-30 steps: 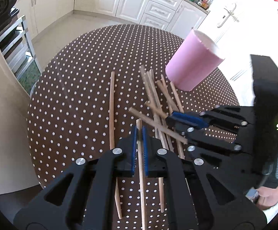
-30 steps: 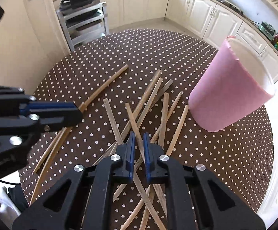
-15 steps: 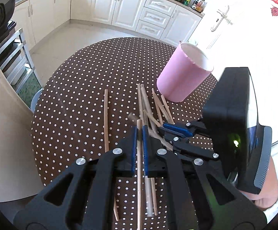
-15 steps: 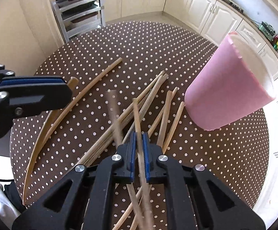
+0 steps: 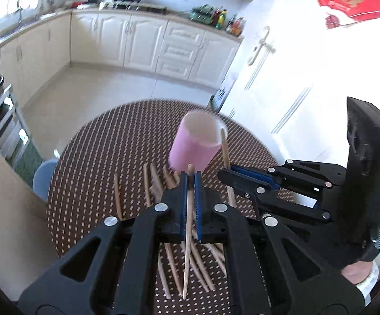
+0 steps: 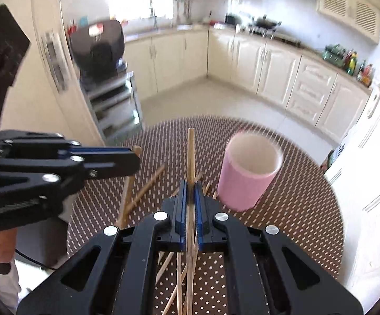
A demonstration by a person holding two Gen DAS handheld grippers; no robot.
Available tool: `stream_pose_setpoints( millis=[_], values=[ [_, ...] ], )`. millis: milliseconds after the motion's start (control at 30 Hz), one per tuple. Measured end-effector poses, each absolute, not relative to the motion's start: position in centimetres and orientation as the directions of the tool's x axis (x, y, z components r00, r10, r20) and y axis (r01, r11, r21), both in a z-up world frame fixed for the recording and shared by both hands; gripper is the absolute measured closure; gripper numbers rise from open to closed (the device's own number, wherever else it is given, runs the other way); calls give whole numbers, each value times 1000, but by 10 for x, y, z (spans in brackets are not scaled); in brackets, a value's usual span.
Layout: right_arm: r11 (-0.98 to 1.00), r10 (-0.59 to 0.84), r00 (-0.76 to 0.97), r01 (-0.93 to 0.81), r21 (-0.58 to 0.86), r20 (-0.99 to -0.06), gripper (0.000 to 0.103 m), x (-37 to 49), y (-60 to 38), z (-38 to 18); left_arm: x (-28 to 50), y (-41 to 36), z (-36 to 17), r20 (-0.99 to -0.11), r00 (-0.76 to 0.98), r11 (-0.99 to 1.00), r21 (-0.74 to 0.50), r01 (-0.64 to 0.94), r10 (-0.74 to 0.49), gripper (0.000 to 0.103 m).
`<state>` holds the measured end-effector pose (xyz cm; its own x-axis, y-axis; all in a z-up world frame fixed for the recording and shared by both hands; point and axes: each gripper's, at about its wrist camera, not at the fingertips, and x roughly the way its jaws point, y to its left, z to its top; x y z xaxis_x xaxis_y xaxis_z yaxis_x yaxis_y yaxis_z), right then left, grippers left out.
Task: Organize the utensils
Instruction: 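Close the left gripper on a chopstick while the right gripper grasps another chopstick, then lift both chopsticks over the pink cup and open both grippers to drop them in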
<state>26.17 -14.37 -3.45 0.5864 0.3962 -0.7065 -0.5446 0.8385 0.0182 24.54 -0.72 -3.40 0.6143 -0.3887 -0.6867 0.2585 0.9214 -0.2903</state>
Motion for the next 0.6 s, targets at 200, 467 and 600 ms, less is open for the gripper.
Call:
stream_pose_setpoints(
  millis=[200, 467, 600],
  values=[
    [876, 411, 723, -482, 21, -556, 98, 249, -167, 9, 247, -23, 11, -588, 709, 921, -248, 300, -390, 98],
    [920, 375, 855, -392, 28, -358, 98, 243, -192, 52, 265, -25, 54, -461, 808, 929, -234, 286, -366, 98],
    [936, 348, 896, -347, 55, -277, 98, 251, -203, 66, 269, -25, 74, -395, 846, 928, -245, 279, -359, 98]
  ],
)
